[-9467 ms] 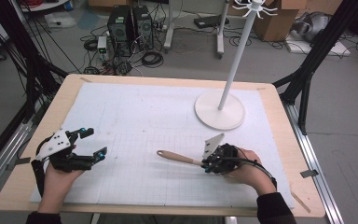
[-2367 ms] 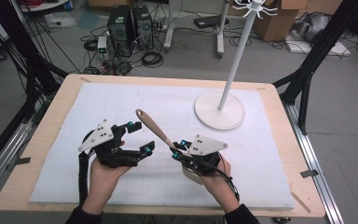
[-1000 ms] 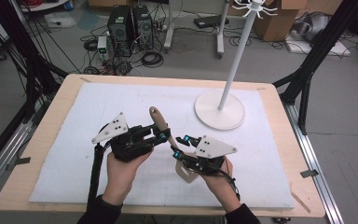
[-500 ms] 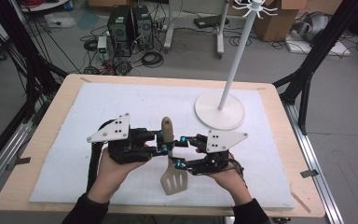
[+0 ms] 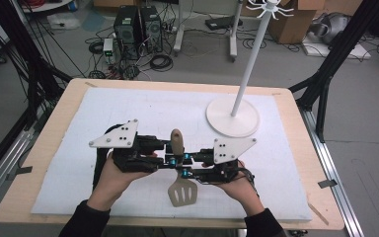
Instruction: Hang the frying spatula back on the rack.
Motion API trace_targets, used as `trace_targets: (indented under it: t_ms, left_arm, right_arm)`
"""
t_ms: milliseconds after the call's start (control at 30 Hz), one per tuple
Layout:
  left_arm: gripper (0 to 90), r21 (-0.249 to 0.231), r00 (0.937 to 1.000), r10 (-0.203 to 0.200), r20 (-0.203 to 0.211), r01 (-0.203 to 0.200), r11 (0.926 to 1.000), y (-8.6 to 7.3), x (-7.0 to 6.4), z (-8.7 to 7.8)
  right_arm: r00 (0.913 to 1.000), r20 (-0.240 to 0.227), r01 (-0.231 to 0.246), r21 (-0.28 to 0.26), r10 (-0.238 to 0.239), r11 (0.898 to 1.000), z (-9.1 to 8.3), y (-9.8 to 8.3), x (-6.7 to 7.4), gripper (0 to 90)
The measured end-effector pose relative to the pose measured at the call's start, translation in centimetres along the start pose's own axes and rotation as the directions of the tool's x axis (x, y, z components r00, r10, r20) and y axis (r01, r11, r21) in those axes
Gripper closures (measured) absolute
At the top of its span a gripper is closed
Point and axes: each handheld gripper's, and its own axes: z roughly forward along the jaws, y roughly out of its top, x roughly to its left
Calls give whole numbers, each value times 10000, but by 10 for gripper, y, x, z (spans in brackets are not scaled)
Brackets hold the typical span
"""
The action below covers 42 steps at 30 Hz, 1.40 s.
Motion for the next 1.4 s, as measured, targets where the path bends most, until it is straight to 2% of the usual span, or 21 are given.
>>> trace_targets:
  t_ms: [67,133,267,400,433,600,700,733,767,800,833,867,900,933,967,1000,1033,1133,1167,1200,1400]
  left_arm:
    - [737,7,9999,77,-120,-77,10000,0,1,0]
    - [632,95,9992,-83,-385,87,9999,1,3,-1]
    - [438,-53,9958,166,-897,-172,9998,2,-1,-11]
    - [352,25,9924,399,-1164,-399,9992,1,-4,-20]
    - [323,90,9868,639,-1488,-632,9980,-2,-5,-28]
    - [247,100,9818,475,-1837,-464,9989,-11,-7,-46]
    - [211,4,9749,261,-2211,-267,9996,-24,-12,-65]
    - [201,4,9749,261,-2211,-267,9996,-24,-12,-65]
    - [186,48,9707,155,-2396,-147,9999,-32,-14,-75]
    - [182,48,9707,155,-2396,-147,9999,-32,-14,-75]
    - [181,107,9659,77,-2586,-51,9999,-39,-18,-85]
    - [176,107,9659,77,-2586,-51,9999,-39,-18,-85]
    - [175,160,9625,51,-2713,-8,9999,-45,-22,-94]
    - [175,160,9625,51,-2713,-8,9999,-45,-22,-94]
    - [174,251,9602,88,-2793,-18,9997,-50,-25,-101]
    - [175,251,9602,88,-2793,-18,9997,-50,-25,-101]
    - [175,387,9573,232,-2883,-126,9992,-54,-29,-107]
    - [175,539,9578,429,-2841,-287,9981,-58,-32,-113]
    - [175,596,9561,445,-2895,-284,9978,-60,-35,-118]
    - [175,596,9561,445,-2895,-284,9978,-60,-35,-118]
    - [175,486,9515,333,-3059,-193,9986,-68,-38,-131]
  right_arm:
    - [9999,146,31,17,-31,10000,-1,0,0,785]
    - [9992,391,27,-43,-25,10000,-2,0,-1,786]
    - [9953,937,-226,-186,242,9996,-12,1,-8,787]
    - [9916,1266,-243,-300,279,9993,-19,3,-12,787]
    - [9882,1495,-296,-336,343,9990,-25,5,-16,787]
    - [9790,1978,-430,-333,488,9985,-35,8,-26,787]
    - [9641,2529,-722,-430,807,9965,-47,12,-40,787]
    - [9641,2529,-722,-430,807,9965,-47,12,-40,787]
    - [9519,2920,-828,-470,930,9955,-54,16,-48,787]
    - [9519,2920,-828,-470,930,9955,-54,16,-48,787]
    - [9399,3237,-970,-513,1085,9940,-60,20,-57,787]
    - [9399,3237,-970,-513,1085,9940,-60,20,-57,787]
    - [9281,3524,-1076,-560,1205,9926,-66,25,-65,787]
    - [9281,3524,-1076,-560,1205,9926,-66,25,-65,787]
    - [9159,3786,-1143,-720,1332,9908,-73,29,-74,787]
    - [9159,3786,-1143,-720,1332,9908,-73,29,-74,787]
    - [9052,3990,-1227,-840,1462,9889,-78,33,-82,787]
    - [8971,4142,-1296,-866,1540,9878,-82,35,-89,787]
    - [8836,4386,-1362,-947,1641,9861,-86,37,-95,787]
    - [8836,4386,-1362,-947,1641,9861,-86,37,-95,787]
    - [8593,4712,-1623,-1174,1988,9797,-95,43,-116,787]
